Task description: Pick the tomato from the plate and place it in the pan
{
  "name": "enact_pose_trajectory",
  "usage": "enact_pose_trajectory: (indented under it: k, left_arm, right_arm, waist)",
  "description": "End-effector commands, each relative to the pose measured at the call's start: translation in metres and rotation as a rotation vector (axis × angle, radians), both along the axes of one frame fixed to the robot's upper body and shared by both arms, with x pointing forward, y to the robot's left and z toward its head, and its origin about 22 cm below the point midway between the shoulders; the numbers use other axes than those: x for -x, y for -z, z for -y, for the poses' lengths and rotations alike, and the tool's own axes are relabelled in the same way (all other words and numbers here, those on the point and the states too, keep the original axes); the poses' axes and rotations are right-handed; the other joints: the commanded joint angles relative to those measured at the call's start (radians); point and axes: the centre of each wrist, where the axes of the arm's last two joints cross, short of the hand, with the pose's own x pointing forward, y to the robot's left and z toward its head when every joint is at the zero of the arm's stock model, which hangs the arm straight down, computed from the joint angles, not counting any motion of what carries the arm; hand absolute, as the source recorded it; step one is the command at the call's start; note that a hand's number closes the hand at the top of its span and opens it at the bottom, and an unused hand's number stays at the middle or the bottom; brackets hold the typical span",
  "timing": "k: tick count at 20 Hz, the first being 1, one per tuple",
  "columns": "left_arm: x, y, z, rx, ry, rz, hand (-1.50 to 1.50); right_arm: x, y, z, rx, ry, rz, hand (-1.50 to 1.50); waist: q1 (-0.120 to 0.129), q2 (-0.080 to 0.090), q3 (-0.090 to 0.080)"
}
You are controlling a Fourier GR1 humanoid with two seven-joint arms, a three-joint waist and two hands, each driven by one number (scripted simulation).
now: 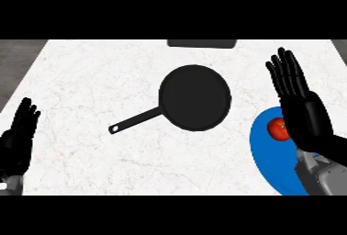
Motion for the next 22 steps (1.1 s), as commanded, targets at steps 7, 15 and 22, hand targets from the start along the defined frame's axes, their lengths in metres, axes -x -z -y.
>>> enact_pose_trajectory:
  k: [7,15,22]
  left_arm:
    - [0.006,0.004,0.035,-0.123,0.210,-0.101,0.00]
    - [0.017,0.004,0.065,-0.133,0.249,-0.162,0.00]
    - [0.029,0.017,0.064,-0.133,0.255,-0.180,0.00]
  right_arm:
    - [-0.026,0.009,0.109,0.557,0.245,-0.290,-1.50]
    - [0.009,0.029,0.181,0.398,0.595,-0.668,-1.50]
    - [0.005,-0.029,0.188,0.722,0.385,-0.739,-1.50]
  waist:
    - [-0.051,0.033,-0.028]
    - [-0.053,0.003,-0.010]
    - [-0.046,0.003,-0.011]
